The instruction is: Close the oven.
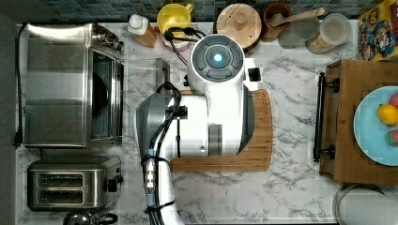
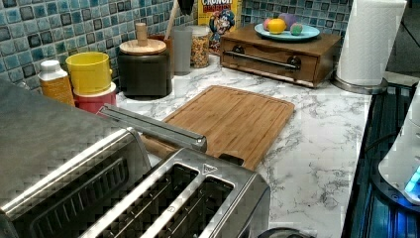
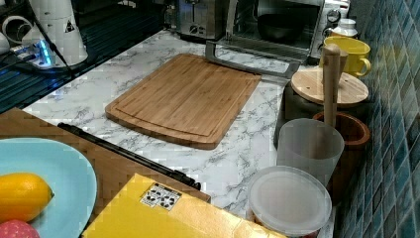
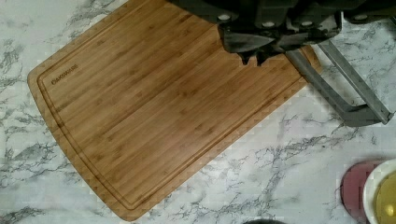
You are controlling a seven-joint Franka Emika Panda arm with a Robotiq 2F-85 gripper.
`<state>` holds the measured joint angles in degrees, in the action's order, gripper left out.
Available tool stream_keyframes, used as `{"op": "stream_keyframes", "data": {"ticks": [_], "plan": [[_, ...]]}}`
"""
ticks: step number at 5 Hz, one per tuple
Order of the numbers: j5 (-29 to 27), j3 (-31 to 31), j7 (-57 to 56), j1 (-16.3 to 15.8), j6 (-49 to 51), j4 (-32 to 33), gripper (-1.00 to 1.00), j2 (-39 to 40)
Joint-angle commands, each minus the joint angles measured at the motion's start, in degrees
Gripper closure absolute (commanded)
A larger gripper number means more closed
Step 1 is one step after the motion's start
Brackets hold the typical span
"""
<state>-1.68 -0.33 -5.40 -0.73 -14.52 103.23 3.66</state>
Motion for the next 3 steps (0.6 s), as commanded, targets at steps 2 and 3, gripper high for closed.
{"op": "stream_keyframes", "data": {"ticks": [2, 3], "plan": [[-7.35, -5.74, -8.95, 8.75, -12.11, 14.15, 1.0, -6.27], [-15.93, -1.42, -23.88, 8.94, -10.76, 16.29, 1.0, -1.92]]}}
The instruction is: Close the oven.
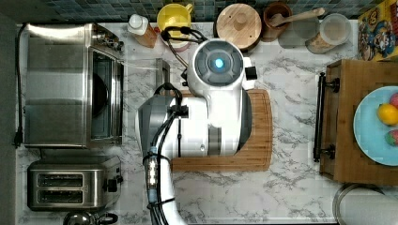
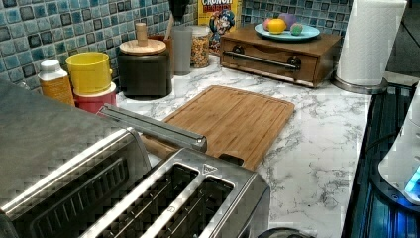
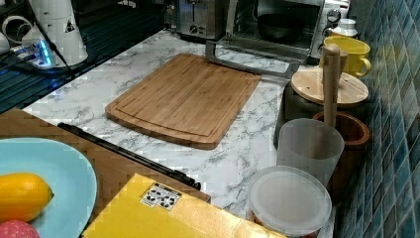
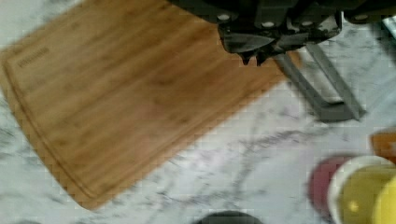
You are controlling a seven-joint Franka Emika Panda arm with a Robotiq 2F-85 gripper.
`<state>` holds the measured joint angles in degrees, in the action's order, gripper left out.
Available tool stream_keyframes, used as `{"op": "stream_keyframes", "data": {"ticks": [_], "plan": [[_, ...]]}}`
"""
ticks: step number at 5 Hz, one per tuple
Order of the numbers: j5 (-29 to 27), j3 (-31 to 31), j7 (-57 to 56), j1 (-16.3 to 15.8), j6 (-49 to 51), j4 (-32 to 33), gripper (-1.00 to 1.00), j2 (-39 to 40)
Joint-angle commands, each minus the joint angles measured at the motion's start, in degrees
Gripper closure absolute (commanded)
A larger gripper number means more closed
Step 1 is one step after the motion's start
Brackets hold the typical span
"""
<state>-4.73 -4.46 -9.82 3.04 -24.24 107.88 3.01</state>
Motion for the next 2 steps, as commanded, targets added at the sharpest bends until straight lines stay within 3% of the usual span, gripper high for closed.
{"op": "stream_keyframes", "data": {"ticks": [1, 2], "plan": [[-22.28, 2.62, -31.33, 8.61, -3.76, 15.16, 1.0, 1.36], [-32.84, 3.05, -46.2, 9.05, -5.59, 18.08, 1.0, 2.24]]}}
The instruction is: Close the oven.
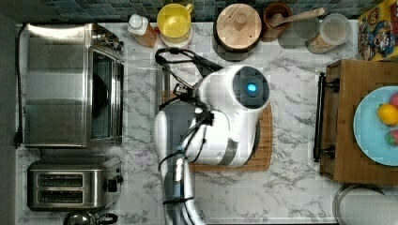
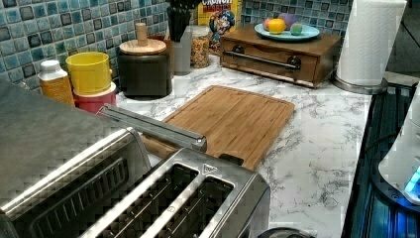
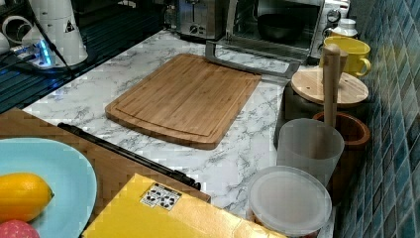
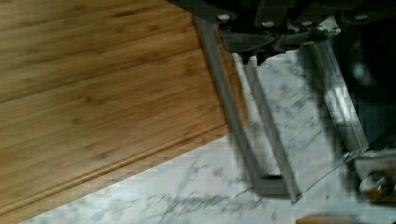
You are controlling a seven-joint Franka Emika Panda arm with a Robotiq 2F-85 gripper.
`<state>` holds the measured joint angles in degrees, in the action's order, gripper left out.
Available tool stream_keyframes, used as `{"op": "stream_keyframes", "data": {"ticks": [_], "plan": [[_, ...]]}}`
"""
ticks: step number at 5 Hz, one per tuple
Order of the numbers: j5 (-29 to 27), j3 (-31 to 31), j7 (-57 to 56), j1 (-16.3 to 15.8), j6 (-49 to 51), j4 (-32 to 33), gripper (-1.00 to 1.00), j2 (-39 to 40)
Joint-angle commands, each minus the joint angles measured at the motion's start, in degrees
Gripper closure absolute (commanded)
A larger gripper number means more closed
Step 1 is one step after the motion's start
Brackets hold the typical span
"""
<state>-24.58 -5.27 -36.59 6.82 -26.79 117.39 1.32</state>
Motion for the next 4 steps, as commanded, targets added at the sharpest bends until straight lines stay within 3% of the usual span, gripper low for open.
{"op": "stream_keyframes", "data": {"ticks": [1, 3, 4], "plan": [[-20.22, 2.39, -29.89, 3.14, -6.43, 11.76, 1.0, 3.23], [-33.37, -2.1, -40.76, 1.86, -13.26, 12.75, 1.0, 9.05], [-39.78, -2.88, -51.56, 2.04, -18.93, 12.97, 1.0, 11.43]]}}
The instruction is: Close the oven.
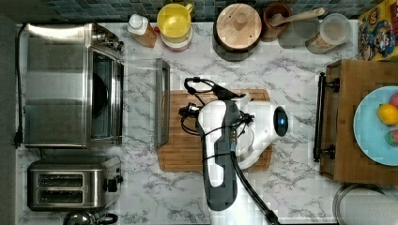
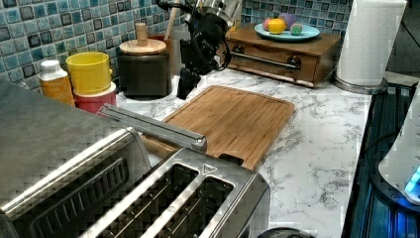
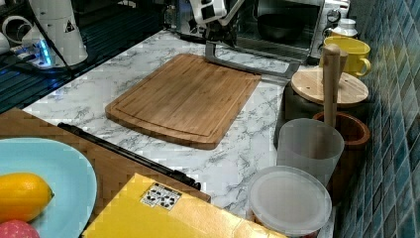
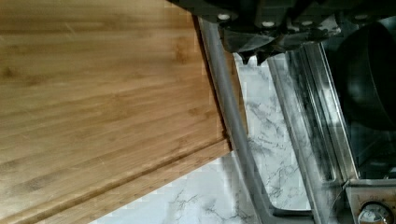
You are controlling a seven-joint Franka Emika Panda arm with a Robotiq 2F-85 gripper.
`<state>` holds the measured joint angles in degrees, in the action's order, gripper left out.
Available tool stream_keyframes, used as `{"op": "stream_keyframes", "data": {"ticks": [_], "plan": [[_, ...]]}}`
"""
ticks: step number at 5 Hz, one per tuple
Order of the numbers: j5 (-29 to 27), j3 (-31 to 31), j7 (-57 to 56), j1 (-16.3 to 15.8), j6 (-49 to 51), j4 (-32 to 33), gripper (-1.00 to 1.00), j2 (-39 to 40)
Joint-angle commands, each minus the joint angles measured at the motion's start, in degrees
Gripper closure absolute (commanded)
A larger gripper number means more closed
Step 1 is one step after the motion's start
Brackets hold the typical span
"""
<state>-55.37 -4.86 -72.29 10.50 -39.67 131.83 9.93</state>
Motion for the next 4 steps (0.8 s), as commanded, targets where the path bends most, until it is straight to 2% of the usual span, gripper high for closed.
{"op": "stream_keyframes", "data": {"ticks": [1, 2, 3, 4], "plan": [[-14.73, -4.42, -22.57, -0.17, -9.42, -1.91, 1.0, 4.7], [-18.84, -7.69, -25.94, 1.98, -12.83, -2.52, 1.0, 5.26], [-17.58, -6.17, -25.46, 1.38, -7.19, -4.83, 1.0, 6.4], [-19.06, -6.33, -26.74, 0.79, -6.49, -5.78, 1.0, 6.51]]}}
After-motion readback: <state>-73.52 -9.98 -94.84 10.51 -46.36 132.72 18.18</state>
